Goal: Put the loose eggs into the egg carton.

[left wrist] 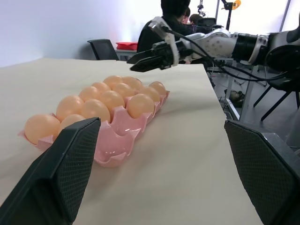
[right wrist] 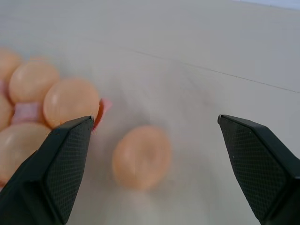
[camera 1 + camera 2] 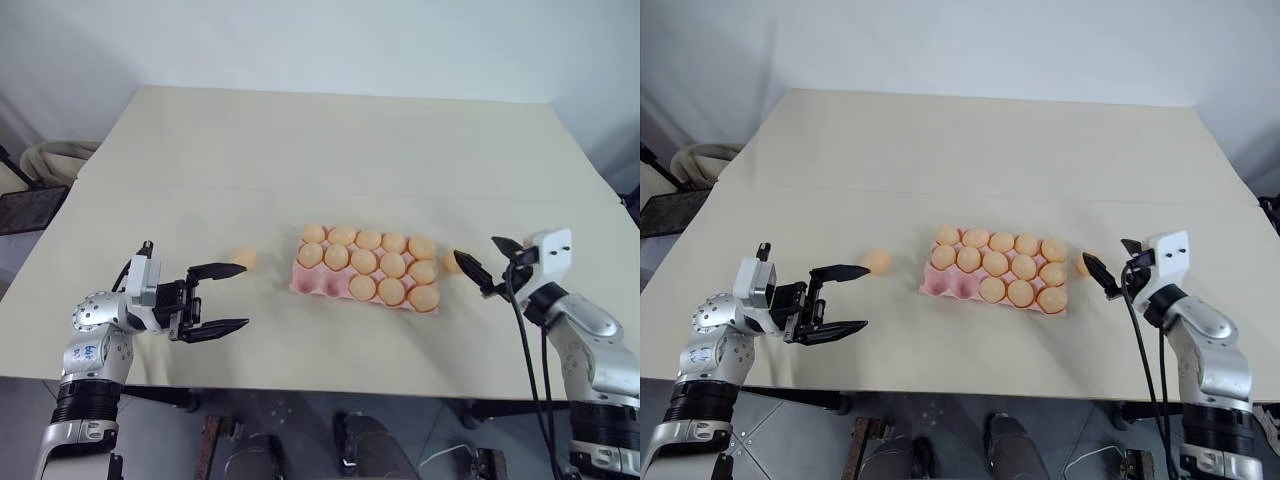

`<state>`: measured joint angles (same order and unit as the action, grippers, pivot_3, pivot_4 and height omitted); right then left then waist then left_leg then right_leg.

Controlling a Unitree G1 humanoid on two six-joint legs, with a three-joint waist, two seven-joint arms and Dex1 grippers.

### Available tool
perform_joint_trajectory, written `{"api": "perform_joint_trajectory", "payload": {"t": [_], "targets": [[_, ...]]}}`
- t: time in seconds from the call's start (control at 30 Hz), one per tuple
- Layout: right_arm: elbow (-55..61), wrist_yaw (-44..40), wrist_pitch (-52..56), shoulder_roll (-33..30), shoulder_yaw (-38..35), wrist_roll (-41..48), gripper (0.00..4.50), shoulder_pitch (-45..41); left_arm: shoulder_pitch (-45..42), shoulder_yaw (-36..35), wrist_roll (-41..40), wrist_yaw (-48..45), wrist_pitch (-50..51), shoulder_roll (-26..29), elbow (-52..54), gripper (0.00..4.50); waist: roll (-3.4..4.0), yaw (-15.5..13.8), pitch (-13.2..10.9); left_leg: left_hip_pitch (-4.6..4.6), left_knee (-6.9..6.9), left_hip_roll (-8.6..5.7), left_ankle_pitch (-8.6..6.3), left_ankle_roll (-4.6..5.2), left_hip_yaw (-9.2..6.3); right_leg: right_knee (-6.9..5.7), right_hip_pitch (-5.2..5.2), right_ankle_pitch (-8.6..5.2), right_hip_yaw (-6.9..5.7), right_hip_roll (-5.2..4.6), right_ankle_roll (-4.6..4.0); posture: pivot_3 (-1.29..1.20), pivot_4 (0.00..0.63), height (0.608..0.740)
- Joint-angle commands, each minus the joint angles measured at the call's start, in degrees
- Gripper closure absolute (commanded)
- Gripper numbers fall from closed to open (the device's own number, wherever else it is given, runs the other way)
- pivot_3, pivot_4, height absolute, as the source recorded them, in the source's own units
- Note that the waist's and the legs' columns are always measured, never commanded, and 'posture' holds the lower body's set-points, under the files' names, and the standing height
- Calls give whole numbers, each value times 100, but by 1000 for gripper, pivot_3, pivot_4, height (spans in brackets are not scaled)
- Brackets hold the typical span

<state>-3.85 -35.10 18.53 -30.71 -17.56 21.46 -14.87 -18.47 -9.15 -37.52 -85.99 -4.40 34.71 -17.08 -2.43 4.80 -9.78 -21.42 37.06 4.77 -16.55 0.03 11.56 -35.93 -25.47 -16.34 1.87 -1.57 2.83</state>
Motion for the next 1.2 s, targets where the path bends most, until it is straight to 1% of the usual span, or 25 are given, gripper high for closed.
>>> {"api": "perform_joint_trajectory", "payload": {"t": [0.03,0.13,0.47,0.67,0.77,0.83,0.87,0.93,0.97,1.1,1.2], "targets": [[-209,160,87,17,191,-169,50,-158,32,-143,6,-235,-80,70,53,0,0,2,0,-1,2,1,-2,-1,0,1,0,-1,0,1,2,0,150,740],[-683,348,-127,6,412,-519,50,-313,40,-142,9,-215,-90,53,65,0,0,11,0,-2,5,0,-3,1,5,1,-1,-2,1,-1,3,0,150,740],[-985,362,-305,78,564,-636,50,-480,43,-131,15,-211,-123,23,47,0,2,22,-1,0,6,1,0,-2,4,-5,-1,0,1,1,6,0,150,740],[-1442,363,-609,236,689,-799,50,-787,14,-106,22,-220,-155,2,4,0,2,23,-2,0,6,1,0,-2,5,-5,-1,0,1,1,7,0,150,740],[-1581,411,-624,268,741,-844,628,-905,8,-110,23,-224,-165,1,-8,0,3,23,-2,0,5,1,0,-2,4,-4,-1,0,0,1,7,0,150,740],[-1500,383,-608,270,762,-825,1277,-930,21,-120,21,-216,-170,8,4,0,3,22,-2,0,6,1,1,-2,5,-5,-1,0,1,0,7,0,150,740],[-1407,351,-599,261,771,-814,1726,-924,35,-129,16,-214,-172,14,15,0,3,20,-2,0,6,1,1,-2,4,-5,-1,1,0,0,7,0,150,740],[-1253,329,-569,232,769,-807,2256,-912,61,-145,7,-214,-176,26,30,0,4,18,-2,0,5,1,1,-3,4,-4,-1,0,1,0,7,0,150,740],[-1164,340,-562,198,755,-818,2381,-905,77,-153,3,-214,-179,33,37,0,4,17,-2,0,5,1,1,-3,5,-4,-1,0,0,0,7,0,150,740],[-513,329,-338,-21,661,-773,2442,-893,119,-183,-4,-221,-204,57,17,0,11,25,-7,-1,5,2,0,-3,4,-5,-2,1,1,0,7,0,150,740],[287,219,57,-185,657,-588,2459,-877,131,-209,1,-256,-206,72,-6,0,13,20,-8,-1,4,3,0,-4,4,-5,-4,0,1,1,7,0,150,740]]}}
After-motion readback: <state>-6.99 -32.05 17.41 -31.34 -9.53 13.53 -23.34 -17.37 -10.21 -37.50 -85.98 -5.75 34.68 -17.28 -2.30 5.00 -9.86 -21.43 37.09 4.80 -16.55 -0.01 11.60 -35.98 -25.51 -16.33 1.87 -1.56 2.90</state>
